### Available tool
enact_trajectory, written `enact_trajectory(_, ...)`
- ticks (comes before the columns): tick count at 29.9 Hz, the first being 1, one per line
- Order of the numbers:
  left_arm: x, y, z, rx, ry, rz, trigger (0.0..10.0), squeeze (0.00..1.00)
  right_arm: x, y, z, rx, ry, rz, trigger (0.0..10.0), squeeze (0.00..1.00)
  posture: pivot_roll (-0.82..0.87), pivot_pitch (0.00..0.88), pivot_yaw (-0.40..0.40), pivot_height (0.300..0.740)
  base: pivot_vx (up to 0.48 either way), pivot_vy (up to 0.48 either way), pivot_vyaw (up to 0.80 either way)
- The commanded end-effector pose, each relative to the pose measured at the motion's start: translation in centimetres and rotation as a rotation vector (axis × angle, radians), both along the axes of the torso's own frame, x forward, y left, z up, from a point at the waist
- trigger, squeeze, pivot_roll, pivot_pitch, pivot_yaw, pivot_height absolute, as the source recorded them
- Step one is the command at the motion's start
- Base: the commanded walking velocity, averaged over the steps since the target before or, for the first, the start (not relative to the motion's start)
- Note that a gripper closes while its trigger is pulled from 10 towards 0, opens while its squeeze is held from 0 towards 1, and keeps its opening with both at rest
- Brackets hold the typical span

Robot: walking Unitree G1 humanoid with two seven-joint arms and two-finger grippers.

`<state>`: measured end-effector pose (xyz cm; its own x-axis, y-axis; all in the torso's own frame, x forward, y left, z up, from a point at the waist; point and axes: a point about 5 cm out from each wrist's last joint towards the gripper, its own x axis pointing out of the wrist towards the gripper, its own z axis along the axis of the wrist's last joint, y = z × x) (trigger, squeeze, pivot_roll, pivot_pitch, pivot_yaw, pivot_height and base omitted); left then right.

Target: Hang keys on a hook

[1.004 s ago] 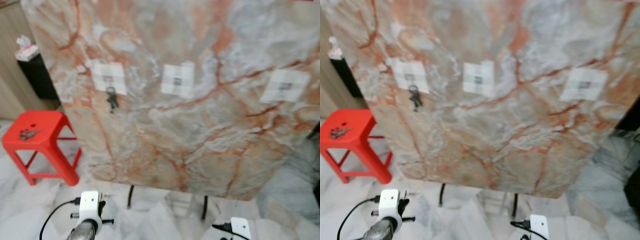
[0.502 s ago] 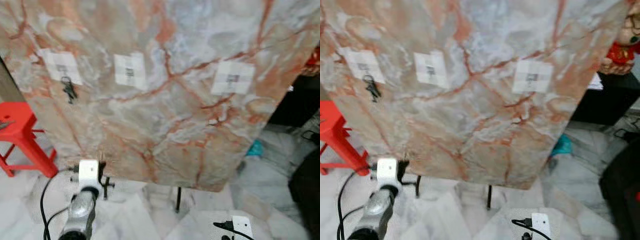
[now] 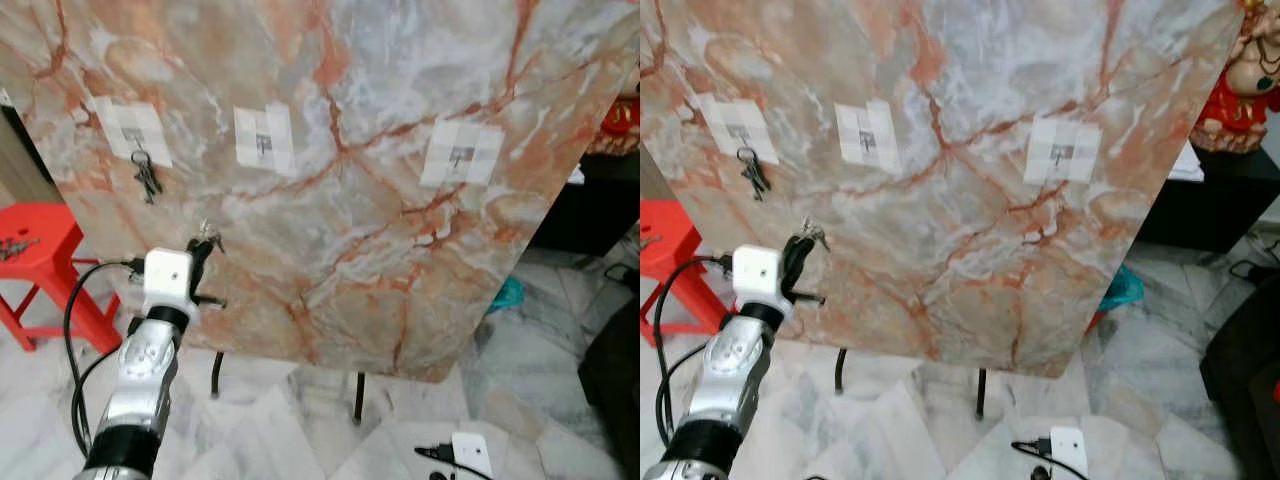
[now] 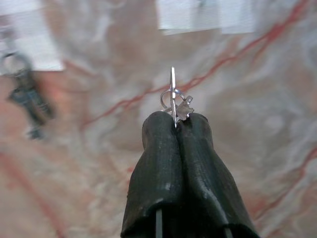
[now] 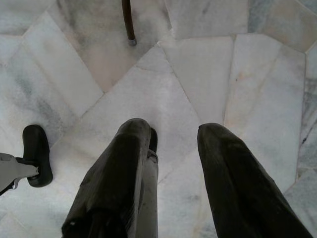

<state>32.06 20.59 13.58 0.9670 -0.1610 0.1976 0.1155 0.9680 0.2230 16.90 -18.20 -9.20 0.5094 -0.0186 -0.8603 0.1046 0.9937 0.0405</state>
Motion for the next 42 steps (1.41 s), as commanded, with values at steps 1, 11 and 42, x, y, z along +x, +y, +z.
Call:
enact_trajectory(1, 0.0, 0.0, 0.5, -0.009, 0.003, -0.023, 10.0, 0.0, -0.1, -0.2, 0.0, -0.001, -0.001, -0.017, 10.0, 0.0, 0.12, 0.049, -0.049, 0.74, 0.0, 0.0, 0.0)
enact_trajectory(11, -0.8, -0.4, -0.4, 0.046, 0.056, 0.035, 10.0, 0.0, -0.3, -0.2, -0.1, -0.008, 0.004, -0.004, 10.0, 0.0, 0.12, 0.053, -0.048, 0.74, 0.0, -0.03, 0.0)
enact_trajectory(42, -0.1, 1.6, 3.3, 0.144, -0.008, 0.139, 10.0, 0.0, -0.3, -0.6, -0.1, -0.014, 0.0, -0.004, 10.0, 0.0, 0.12, 0.052, -0.064, 0.74, 0.0, -0.178, 0.09)
